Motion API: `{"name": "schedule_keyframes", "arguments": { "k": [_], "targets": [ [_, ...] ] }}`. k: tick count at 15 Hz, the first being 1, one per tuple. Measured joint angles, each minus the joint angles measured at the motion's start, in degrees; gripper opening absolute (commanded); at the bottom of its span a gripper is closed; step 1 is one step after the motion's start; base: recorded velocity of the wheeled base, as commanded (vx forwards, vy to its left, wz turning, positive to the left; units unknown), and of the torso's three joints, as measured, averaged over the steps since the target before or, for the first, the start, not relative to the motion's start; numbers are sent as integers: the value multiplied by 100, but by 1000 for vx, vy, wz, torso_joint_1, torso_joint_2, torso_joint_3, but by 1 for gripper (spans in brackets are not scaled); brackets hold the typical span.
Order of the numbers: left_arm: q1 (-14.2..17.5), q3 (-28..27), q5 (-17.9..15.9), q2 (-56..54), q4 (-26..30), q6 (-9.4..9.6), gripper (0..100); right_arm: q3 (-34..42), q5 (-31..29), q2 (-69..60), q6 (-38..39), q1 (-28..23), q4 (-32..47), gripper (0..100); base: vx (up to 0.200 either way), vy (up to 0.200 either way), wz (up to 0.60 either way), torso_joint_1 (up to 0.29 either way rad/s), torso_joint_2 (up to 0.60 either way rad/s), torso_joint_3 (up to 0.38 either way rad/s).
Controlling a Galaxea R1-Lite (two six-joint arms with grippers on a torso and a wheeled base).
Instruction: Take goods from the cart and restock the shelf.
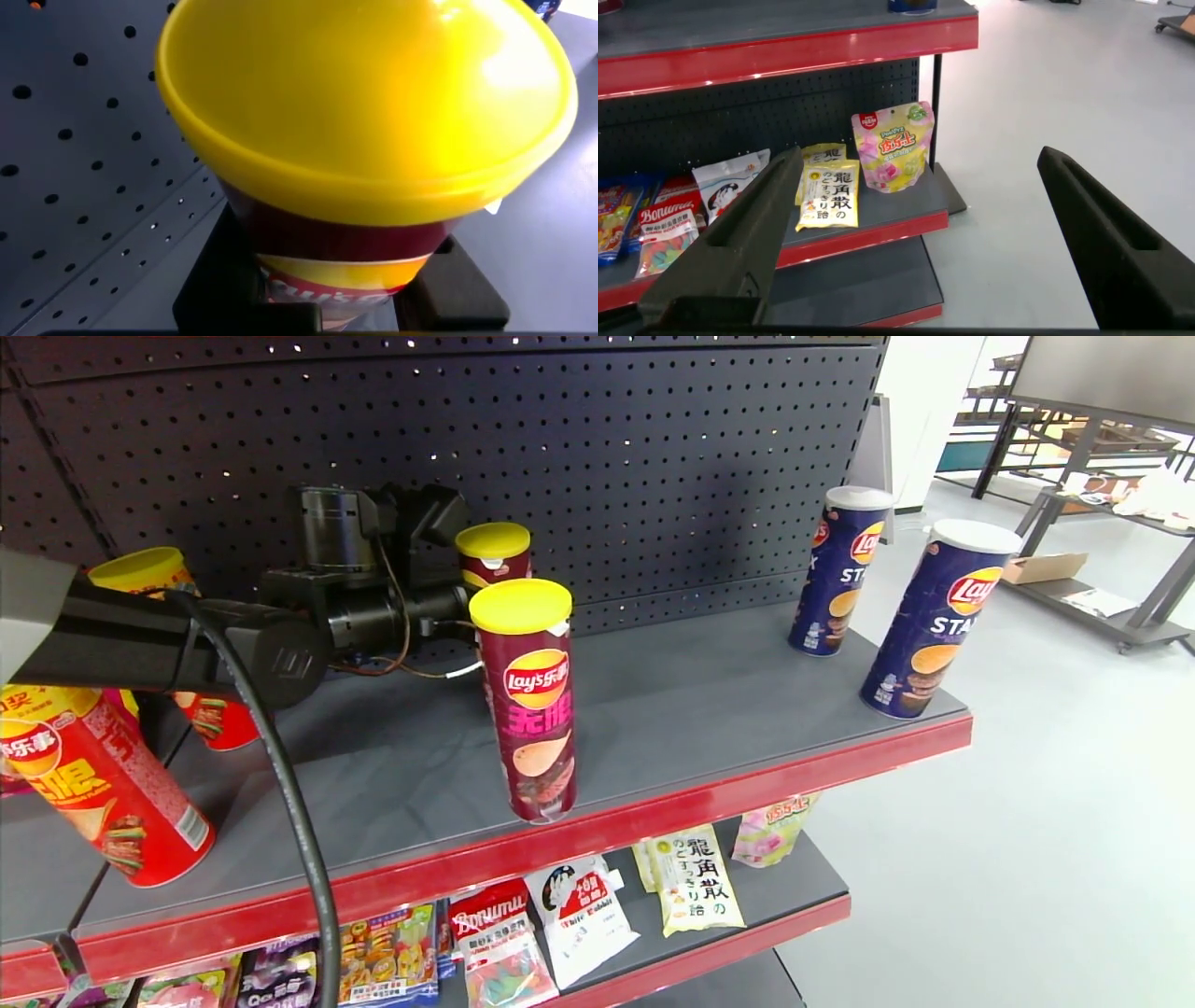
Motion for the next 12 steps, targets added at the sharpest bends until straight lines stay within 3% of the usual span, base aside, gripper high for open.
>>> {"name": "schedule_keyframes", "arguments": {
  "k": [1, 9, 12],
  "targets": [
    [0, 0, 0, 1, 0, 0, 100, 0, -1, 0, 0, 0, 0, 100, 0, 0, 0, 0, 0, 0],
    [7, 157, 0, -112, -110, -11, 100, -2, 0, 0, 0, -2, 0, 100, 0, 0, 0, 0, 0, 0],
    [22, 764, 0, -518, -93, -1, 100, -2, 0, 0, 0, 0, 0, 100, 0, 0, 0, 0, 0, 0]
  ]
}}
